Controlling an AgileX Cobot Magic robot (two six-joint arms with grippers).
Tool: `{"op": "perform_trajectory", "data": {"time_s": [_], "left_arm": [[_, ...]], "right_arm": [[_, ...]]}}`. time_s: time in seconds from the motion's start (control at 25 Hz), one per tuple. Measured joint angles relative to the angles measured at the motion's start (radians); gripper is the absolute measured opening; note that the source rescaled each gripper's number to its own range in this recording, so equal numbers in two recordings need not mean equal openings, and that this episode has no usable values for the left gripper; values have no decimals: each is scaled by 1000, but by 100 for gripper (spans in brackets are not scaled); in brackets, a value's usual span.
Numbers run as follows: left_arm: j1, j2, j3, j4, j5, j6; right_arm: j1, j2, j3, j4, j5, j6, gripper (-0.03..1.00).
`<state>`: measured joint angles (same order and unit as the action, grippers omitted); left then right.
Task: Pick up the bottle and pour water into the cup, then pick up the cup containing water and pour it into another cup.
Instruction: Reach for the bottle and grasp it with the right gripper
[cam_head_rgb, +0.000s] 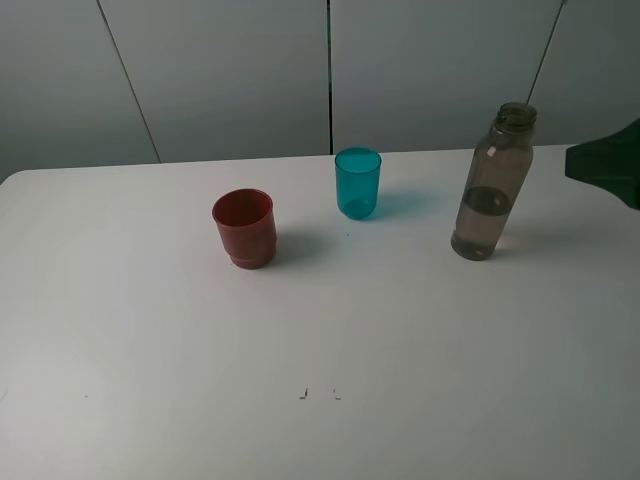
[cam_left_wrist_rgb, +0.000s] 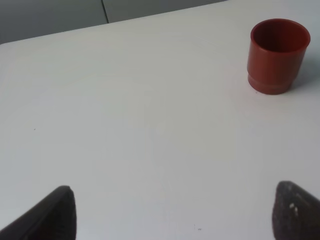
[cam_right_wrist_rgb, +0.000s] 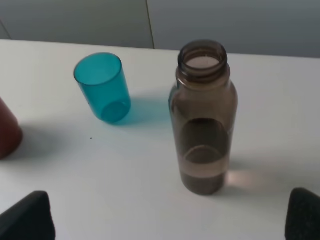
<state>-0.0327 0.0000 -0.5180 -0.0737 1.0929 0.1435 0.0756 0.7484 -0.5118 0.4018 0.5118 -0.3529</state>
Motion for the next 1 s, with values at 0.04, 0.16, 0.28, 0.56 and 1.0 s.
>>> {"op": "perform_trajectory", "data": {"time_s": [0.04, 0.16, 0.28, 0.56, 1.0], "left_arm": [[0, 0, 0, 0, 0, 0], [0, 0, 0, 0, 0, 0], [0, 0, 0, 0, 0, 0], [0, 0, 0, 0, 0, 0], [0, 0, 0, 0, 0, 0]], "right_arm": [[10, 20, 18, 0, -27, -3, 100], [66, 73, 89, -2, -136, -3, 100], [135, 129, 155, -3, -304, -5, 100], [185, 294, 239, -45, -615, -4, 100], [185, 672, 240, -249, -920, 237, 100]]}}
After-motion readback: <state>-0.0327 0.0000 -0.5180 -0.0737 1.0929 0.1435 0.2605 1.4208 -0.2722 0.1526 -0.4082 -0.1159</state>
